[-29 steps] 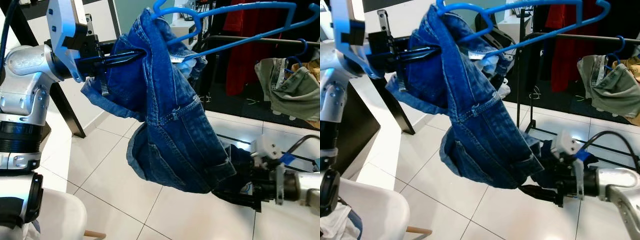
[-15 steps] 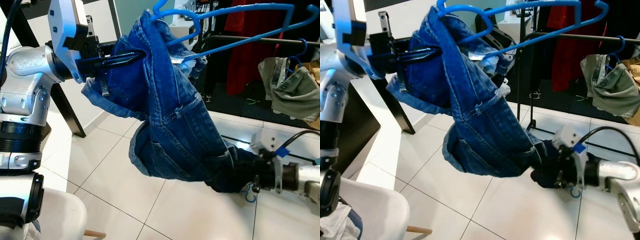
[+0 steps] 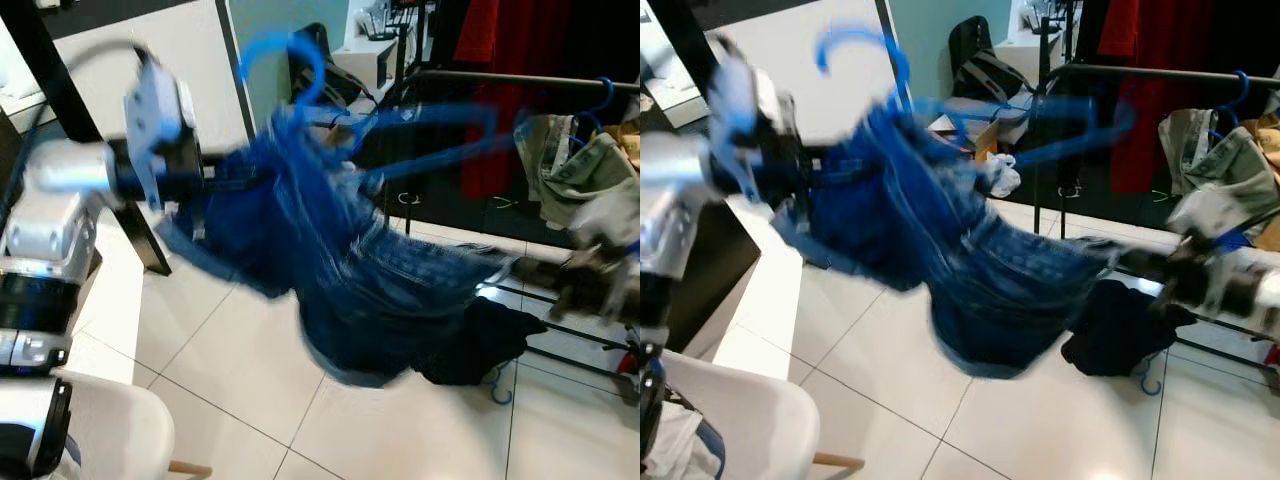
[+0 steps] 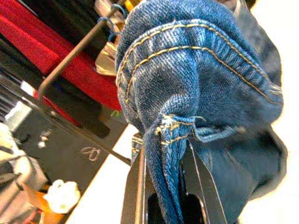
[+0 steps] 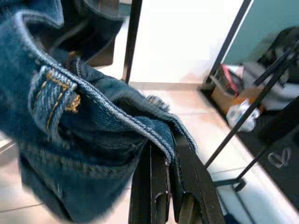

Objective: Hang hanger

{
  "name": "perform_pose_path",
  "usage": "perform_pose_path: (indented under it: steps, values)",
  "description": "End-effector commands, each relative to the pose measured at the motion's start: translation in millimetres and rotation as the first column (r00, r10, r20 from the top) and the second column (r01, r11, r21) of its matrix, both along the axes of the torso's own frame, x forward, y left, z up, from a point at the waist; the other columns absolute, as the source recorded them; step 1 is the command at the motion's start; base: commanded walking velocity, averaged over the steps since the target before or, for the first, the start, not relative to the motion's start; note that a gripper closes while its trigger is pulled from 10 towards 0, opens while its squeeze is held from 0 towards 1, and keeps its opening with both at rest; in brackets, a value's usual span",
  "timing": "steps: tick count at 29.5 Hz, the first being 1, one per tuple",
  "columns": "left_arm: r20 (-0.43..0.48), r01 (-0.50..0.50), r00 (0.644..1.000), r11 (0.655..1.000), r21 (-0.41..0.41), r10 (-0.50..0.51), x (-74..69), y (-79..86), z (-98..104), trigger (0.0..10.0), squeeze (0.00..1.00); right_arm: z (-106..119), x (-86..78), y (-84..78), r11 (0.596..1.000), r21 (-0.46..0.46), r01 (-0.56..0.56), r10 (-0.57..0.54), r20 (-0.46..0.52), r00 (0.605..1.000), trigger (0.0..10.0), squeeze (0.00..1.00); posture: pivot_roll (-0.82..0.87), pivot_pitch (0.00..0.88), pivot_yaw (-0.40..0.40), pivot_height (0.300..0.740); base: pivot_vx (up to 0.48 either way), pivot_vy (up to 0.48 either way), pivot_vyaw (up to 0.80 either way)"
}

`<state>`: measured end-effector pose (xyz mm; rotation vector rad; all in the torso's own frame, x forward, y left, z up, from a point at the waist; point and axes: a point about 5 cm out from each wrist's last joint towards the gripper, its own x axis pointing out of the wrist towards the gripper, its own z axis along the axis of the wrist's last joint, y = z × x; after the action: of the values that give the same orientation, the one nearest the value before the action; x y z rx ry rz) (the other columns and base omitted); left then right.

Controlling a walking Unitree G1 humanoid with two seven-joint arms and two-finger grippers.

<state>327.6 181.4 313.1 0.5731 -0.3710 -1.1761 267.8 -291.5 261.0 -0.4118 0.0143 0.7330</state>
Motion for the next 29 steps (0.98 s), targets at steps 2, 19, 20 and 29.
perform_pose_path:
  steps: [2,19,20,29]
  values:
    - [0.021,-0.029,0.999,1.000,0.012,0.029,-1.7,8.7,7.3,0.0,0.00,-0.9,0.0,2.7,1.000,0.012,-0.021,0.021,0.004,1.000,0.0,0.00,-0.08,0.000,0.090,0.740,0.000,0.000,0.00]
    - [-0.253,0.068,0.967,0.984,0.166,-0.024,-15.2,6.0,-59.7,0.0,0.00,41.8,5.3,17.0,0.988,-0.048,-0.148,0.153,0.146,0.977,0.0,0.00,-0.07,0.000,0.087,0.740,0.000,0.000,0.00]
    - [-0.253,0.068,0.967,0.984,0.166,-0.024,-15.2,6.0,-59.7,0.0,0.00,41.8,5.3,17.0,0.988,-0.048,-0.148,0.153,0.146,0.977,0.0,0.00,-0.07,0.000,0.087,0.740,0.000,0.000,0.00]
    - [-0.333,0.146,0.939,0.977,0.153,-0.088,-24.3,12.2,-59.2,0.0,0.00,39.0,3.4,15.9,0.979,-0.066,-0.194,0.200,0.116,0.973,0.0,0.00,-0.07,0.000,0.095,0.740,0.000,0.000,0.00]
